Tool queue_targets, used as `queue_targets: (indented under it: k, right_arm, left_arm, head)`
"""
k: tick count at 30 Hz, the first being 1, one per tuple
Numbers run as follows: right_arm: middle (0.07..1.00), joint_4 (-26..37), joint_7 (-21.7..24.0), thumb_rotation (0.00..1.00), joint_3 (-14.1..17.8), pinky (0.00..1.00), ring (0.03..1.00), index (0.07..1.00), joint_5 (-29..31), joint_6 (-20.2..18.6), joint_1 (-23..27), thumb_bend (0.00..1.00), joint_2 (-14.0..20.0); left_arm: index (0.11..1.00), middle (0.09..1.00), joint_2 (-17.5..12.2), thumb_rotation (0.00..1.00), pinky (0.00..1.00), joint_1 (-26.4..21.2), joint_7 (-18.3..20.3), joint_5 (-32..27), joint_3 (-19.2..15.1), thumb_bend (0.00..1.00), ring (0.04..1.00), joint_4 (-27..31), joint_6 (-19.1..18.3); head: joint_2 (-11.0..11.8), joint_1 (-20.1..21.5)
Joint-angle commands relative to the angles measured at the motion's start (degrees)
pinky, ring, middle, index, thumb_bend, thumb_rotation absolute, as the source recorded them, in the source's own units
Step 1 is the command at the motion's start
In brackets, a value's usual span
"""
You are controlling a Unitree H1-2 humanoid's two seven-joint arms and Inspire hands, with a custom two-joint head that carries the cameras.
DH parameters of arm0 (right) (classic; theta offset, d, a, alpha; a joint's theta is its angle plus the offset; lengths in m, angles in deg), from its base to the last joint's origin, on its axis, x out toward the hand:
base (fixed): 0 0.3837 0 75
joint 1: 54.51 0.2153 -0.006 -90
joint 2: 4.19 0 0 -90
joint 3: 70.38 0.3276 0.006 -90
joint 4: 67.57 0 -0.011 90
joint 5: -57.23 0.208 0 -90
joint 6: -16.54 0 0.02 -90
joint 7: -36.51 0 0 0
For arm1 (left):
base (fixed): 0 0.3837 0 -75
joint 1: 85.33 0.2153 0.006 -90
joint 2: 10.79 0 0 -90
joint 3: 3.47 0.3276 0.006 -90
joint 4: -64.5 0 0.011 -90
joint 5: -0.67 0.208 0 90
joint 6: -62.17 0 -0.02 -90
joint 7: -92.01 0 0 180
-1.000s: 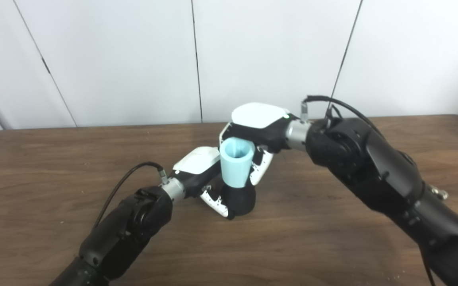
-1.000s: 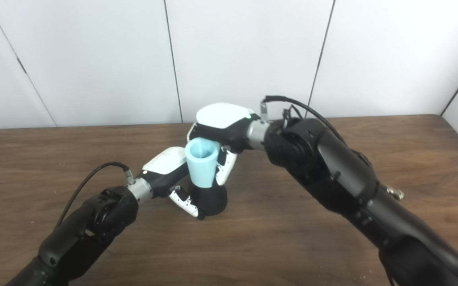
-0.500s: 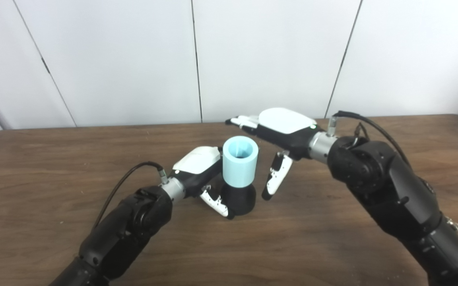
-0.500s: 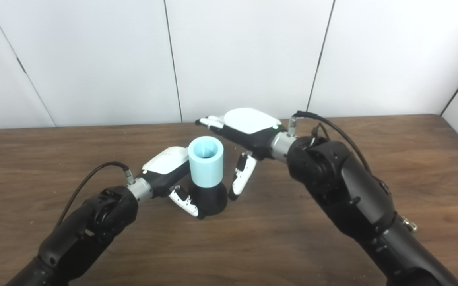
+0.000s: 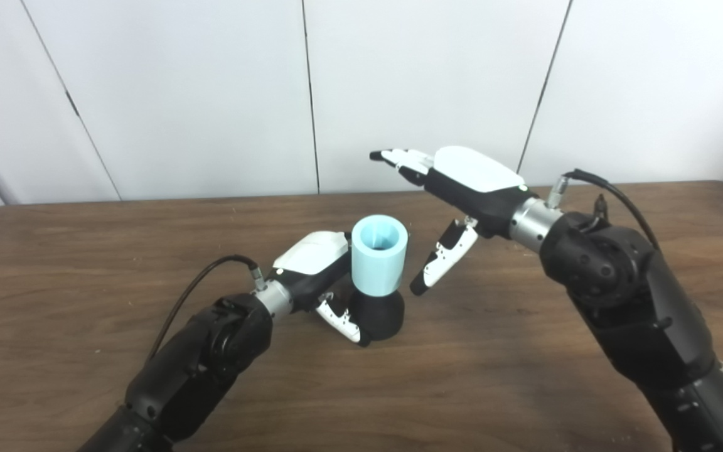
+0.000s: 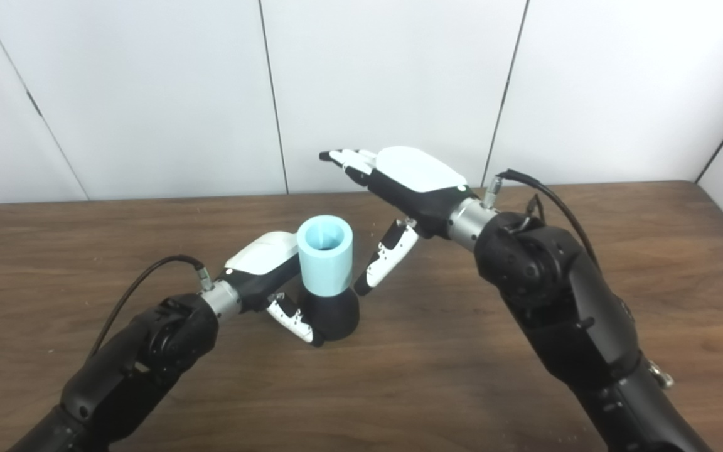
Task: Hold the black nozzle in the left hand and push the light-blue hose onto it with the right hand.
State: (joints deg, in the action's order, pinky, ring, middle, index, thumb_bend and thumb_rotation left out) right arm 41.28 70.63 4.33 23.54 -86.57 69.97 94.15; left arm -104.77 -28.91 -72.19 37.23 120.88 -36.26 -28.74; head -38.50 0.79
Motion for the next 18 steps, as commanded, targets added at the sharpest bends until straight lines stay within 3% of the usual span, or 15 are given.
queue_targets:
  k: [1,6,15,18]
  right_arm:
    - [1.0,2.7,-1.3,0.29,1.6,0.95,1.0,1.0,2.5,2.7,1.3,0.98,1.2]
    - [1.0,4.5,1.8,0.36,1.5,0.99,1.0,1.0,10.1,6.1,-0.6,0.96,3.5]
    - [1.0,5.7,6.0,0.64,-1.8,1.0,1.0,1.0,11.4,9.0,-0.8,0.84,6.6]
    - [1.0,5.6,6.7,0.68,-2.2,1.0,1.0,1.0,11.5,9.5,-0.9,0.84,6.8]
  left_arm:
    - [0.454,0.527,-0.5,0.0,1.0,2.9,4.8,2.6,2.8,0.52,0.682,-4.1,-0.8]
    - [0.47,0.504,-1.0,0.0,1.0,2.8,4.8,2.8,2.8,0.52,0.637,-3.8,-0.6]
    - [0.468,0.505,-1.1,0.0,1.0,2.9,4.7,2.6,2.6,0.52,0.656,-3.7,-0.5]
    - [0.468,0.505,-1.1,0.0,1.0,2.9,4.7,2.6,2.6,0.52,0.647,-3.8,-0.5]
  head:
    - [0.0,0.1]
    - [0.2,0.0]
    - [0.1,0.0]
    - [0.0,0.0]
